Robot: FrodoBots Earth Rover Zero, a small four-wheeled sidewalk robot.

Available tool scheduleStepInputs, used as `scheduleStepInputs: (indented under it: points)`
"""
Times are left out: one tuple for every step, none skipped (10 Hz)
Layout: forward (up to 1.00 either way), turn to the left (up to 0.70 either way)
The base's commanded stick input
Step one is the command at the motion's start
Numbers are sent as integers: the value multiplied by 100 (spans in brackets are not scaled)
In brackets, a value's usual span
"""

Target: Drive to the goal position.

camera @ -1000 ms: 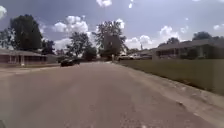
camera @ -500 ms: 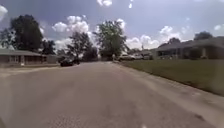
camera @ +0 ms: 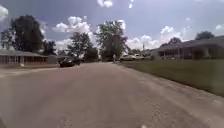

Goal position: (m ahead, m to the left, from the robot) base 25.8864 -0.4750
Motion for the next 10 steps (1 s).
scheduleStepInputs:
  points:
    - [70,0]
    - [70,0]
    - [70,0]
    - [70,0]
    - [70,0]
    - [70,0]
    - [70,0]
    - [70,0]
    - [70,0]
    - [70,0]
